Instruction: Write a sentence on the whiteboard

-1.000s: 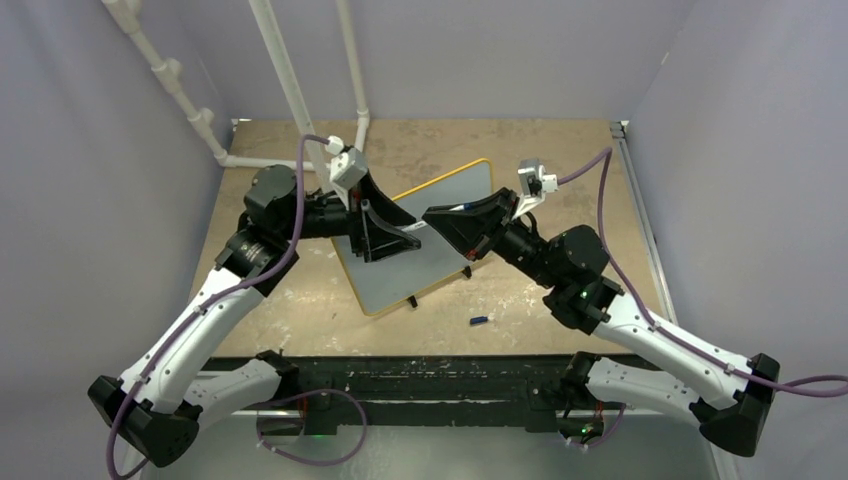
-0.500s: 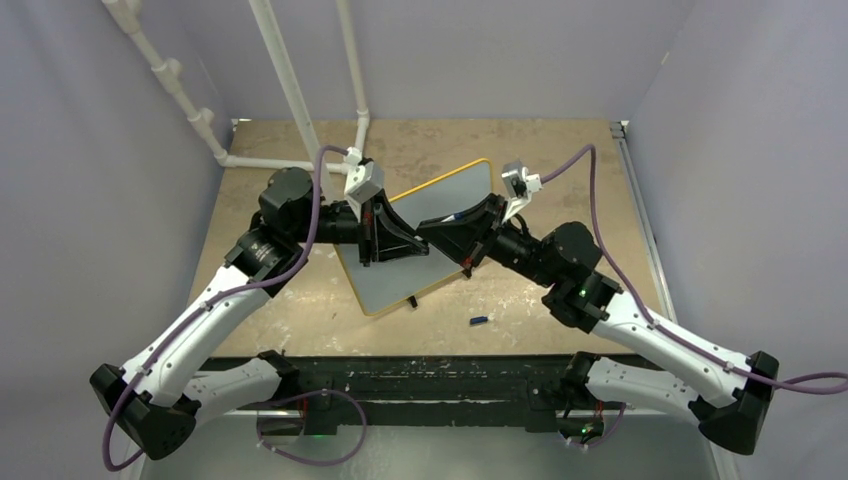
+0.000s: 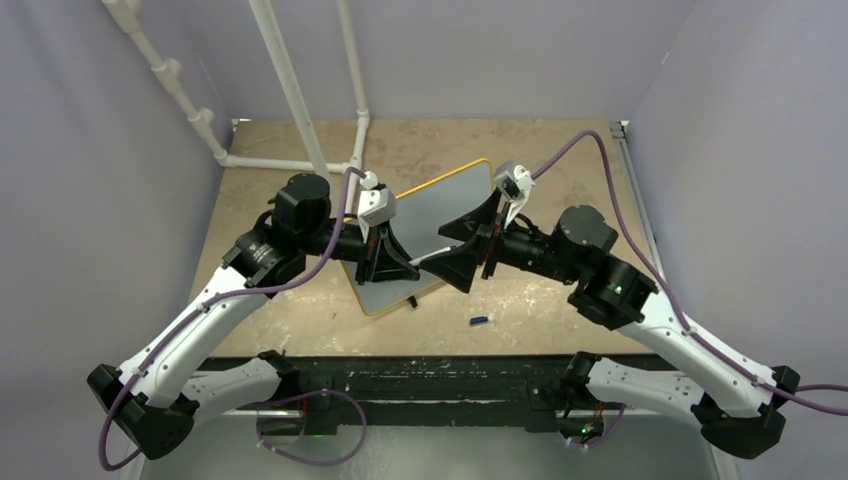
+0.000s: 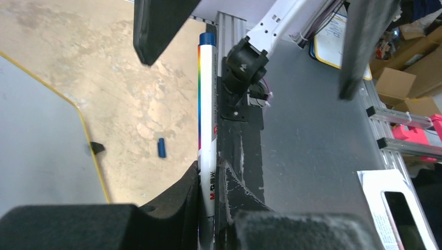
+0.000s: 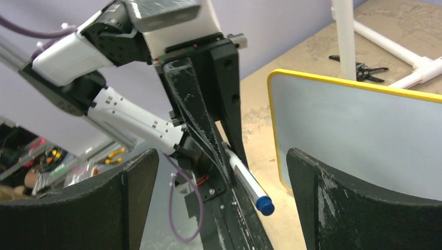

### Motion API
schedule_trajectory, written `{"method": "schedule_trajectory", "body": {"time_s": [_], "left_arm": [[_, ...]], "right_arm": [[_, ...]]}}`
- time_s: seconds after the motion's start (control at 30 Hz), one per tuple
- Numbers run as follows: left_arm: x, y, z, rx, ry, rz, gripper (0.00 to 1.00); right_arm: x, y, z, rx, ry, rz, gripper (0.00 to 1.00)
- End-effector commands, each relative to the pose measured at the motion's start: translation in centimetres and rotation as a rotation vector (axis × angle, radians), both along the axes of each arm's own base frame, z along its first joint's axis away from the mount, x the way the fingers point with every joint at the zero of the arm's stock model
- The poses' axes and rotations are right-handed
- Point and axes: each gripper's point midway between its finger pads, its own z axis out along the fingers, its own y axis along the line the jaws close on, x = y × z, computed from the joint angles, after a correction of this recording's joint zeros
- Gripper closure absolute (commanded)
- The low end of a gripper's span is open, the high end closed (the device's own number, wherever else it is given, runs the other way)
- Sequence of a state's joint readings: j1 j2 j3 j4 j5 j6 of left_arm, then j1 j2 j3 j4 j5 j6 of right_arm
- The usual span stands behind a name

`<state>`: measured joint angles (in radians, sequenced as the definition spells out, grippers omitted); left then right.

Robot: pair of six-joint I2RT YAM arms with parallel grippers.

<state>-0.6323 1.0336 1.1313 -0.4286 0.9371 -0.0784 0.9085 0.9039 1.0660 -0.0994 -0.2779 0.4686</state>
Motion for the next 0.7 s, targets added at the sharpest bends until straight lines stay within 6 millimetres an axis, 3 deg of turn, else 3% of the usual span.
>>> {"method": "schedule_trajectory", "body": {"time_s": [0.0,0.13,0.3,0.67], "left_arm": [[-1.7,0.3,-0.9,0.034,-0.026,-0.073,1.00],[-2.8,0.1,-0.9,0.036,-0.020,-0.124,1.00],[-3.9,-0.2,-0.8,0.025,0.000,-0.189,1.00],[-3.6,-0.4,-0.9,0.030,-0.015,-0.172,1.00]], "right_arm": [[-2.2,-0.4,-1.6,-0.159,-0.003,0.127,0.07],[-3.8,0.2,-2.7,-0.193,0.025,0.238,0.13],[-3.8,0.6,-3.5,-0.199,0.050,0.252,0.20],[-3.6,1.5,-4.3,-0.200,0.054,0.281,0.53]]}}
